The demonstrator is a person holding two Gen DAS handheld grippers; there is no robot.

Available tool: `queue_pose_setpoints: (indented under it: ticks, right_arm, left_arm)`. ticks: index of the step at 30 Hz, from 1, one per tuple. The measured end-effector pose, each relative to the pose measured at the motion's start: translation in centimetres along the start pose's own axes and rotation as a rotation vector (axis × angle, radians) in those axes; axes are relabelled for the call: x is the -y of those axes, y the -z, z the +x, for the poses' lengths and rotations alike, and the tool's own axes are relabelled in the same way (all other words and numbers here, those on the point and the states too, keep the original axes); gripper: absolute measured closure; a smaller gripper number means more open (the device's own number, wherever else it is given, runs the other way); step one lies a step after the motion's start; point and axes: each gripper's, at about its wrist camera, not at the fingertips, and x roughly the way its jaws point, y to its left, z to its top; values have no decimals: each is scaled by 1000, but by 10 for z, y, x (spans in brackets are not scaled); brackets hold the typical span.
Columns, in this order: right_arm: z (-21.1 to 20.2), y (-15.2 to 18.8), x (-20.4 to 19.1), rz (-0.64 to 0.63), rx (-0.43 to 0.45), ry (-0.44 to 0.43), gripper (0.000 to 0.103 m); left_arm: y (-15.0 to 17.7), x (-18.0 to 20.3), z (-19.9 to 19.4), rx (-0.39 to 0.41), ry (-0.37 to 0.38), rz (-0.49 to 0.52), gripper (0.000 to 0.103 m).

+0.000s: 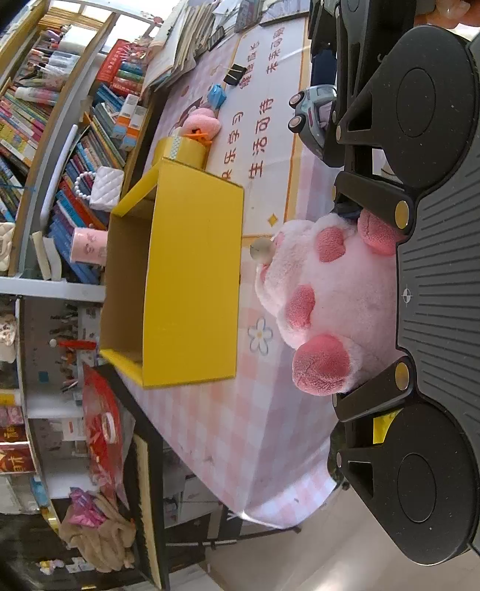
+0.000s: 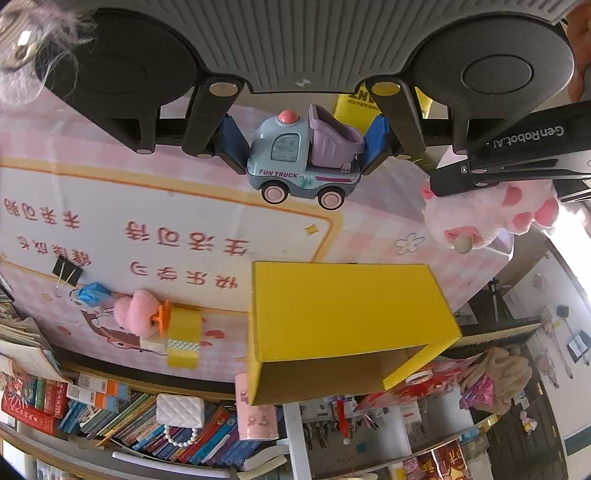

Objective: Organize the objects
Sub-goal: 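Carry the pink plush and toy truck over the yellow box with both tools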

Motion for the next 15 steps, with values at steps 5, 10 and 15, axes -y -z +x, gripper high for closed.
queue_pose_setpoints:
  ticks: [5,10,15]
  right_arm:
    - [0,2,-20,1,7,4,41]
    - [0,2,-32,-3,14,12,41]
    - [1,-1,-37,-6,18,24,41]
  left_arm:
    - [1,-16,-6,14,5,6,36]
    - [-1,-27,-6,23,13,7,36]
    - [-3,-34,-6,32,25,7,36]
